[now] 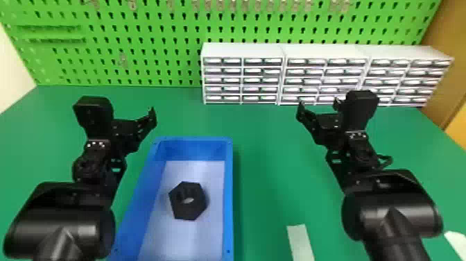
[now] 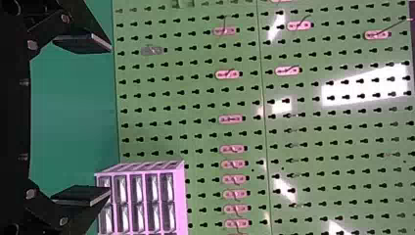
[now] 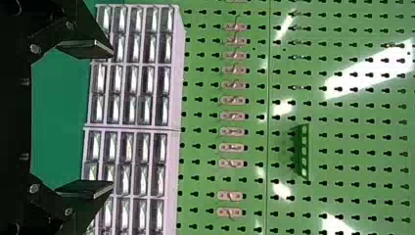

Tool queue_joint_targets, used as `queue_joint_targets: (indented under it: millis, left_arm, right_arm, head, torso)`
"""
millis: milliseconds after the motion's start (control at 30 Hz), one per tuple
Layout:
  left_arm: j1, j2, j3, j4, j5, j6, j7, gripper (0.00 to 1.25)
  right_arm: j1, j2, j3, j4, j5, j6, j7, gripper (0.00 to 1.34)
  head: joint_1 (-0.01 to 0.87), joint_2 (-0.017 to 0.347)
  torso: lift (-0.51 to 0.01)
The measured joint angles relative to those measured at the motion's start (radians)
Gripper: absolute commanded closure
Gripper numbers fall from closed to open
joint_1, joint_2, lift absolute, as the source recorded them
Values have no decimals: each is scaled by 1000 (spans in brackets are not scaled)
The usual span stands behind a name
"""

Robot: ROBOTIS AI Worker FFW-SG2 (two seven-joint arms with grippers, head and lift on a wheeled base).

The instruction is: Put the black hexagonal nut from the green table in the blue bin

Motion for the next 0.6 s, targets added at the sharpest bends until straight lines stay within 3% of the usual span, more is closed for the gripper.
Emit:
queue_joint_targets:
  millis: [600]
  left_arm:
    - [10, -2, -13, 10, 1, 0, 0, 245]
  right_arm:
    - [27, -19, -25, 3, 0, 3, 1, 329]
  head:
    - [686, 51]
  torso:
    - [-96]
